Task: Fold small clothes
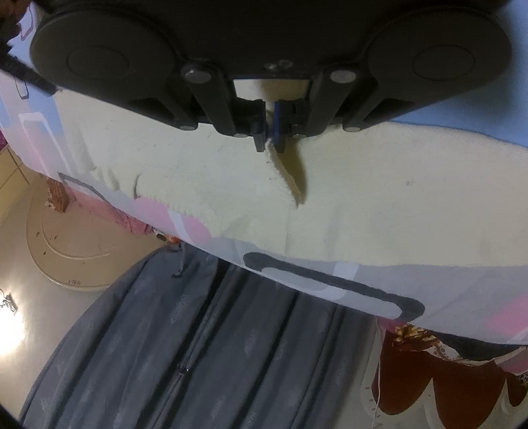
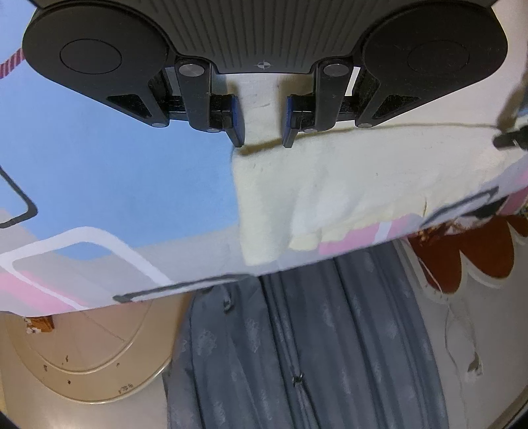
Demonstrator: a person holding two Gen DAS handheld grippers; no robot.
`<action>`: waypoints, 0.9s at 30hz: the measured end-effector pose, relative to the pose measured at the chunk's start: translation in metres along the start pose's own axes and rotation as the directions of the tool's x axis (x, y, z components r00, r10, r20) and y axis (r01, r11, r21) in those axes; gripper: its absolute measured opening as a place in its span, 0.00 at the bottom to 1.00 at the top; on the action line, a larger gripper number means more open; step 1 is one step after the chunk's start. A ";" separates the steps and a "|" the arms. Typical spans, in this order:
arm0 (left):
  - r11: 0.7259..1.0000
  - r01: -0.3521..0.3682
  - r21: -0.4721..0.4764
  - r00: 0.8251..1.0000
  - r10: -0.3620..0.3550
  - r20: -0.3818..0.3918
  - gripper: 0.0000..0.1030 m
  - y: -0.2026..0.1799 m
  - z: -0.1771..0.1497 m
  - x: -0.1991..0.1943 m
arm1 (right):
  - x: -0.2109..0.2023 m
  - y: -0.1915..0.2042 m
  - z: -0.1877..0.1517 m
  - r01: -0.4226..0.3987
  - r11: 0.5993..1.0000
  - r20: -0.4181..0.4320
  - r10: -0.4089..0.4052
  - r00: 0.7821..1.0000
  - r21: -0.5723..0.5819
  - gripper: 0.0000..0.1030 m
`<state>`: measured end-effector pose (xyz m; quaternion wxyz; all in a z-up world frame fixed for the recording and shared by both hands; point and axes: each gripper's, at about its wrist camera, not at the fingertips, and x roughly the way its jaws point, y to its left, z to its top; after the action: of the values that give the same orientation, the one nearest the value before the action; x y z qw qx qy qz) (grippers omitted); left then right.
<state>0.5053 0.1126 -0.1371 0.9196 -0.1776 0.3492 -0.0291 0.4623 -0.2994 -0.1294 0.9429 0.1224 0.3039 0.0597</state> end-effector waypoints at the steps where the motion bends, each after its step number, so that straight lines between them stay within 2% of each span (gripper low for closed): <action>1: 1.000 -0.002 -0.001 1.000 0.002 0.000 0.04 0.000 -0.001 0.000 | -0.004 0.000 0.001 -0.005 1.000 0.022 0.005 1.000 0.002 0.25; 4: 1.000 -0.005 -0.004 1.000 0.005 0.003 0.04 0.001 -0.003 0.000 | -0.005 0.002 0.008 0.000 1.000 0.048 0.000 0.999 -0.013 0.21; 5: 1.000 -0.004 -0.007 1.000 0.004 0.004 0.04 0.002 -0.004 -0.001 | -0.002 0.002 0.010 -0.003 1.000 0.041 0.004 0.999 -0.014 0.13; 8: 1.000 -0.007 -0.006 1.000 0.007 0.001 0.04 0.003 -0.004 0.000 | 0.013 0.002 0.012 0.023 0.999 -0.003 -0.023 1.000 -0.038 0.06; 10: 1.000 -0.007 -0.006 1.000 0.007 -0.007 0.04 0.004 -0.003 0.002 | 0.025 -0.001 0.008 0.035 0.999 -0.052 -0.037 0.998 -0.039 0.05; 15: 1.000 -0.005 -0.006 1.000 0.005 0.018 0.04 0.005 -0.002 -0.004 | 0.003 -0.006 0.011 0.017 1.000 0.037 -0.017 0.999 -0.002 0.05; 18: 1.000 -0.018 0.010 1.000 0.017 0.019 0.04 0.003 -0.004 -0.004 | 0.000 -0.011 0.013 0.025 0.999 0.053 -0.026 0.998 0.020 0.05; 20: 1.000 -0.022 0.005 1.000 0.022 0.014 0.04 0.005 -0.005 -0.002 | 0.004 -0.011 0.015 0.015 1.000 0.041 -0.015 0.999 0.013 0.05; 23: 1.000 -0.023 0.001 1.000 0.023 0.015 0.04 0.007 -0.008 0.001 | 0.024 -0.007 0.008 0.039 0.999 -0.069 -0.041 0.997 -0.032 0.05; 27: 0.999 -0.028 0.022 1.000 0.027 0.005 0.08 0.007 -0.006 0.002 | 0.021 -0.008 0.009 0.035 0.998 -0.060 -0.038 0.997 -0.053 0.05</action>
<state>0.5026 0.1167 -0.1450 0.9227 -0.1625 0.3491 -0.0200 0.4846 -0.3050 -0.1365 0.9370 0.0904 0.3331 0.0543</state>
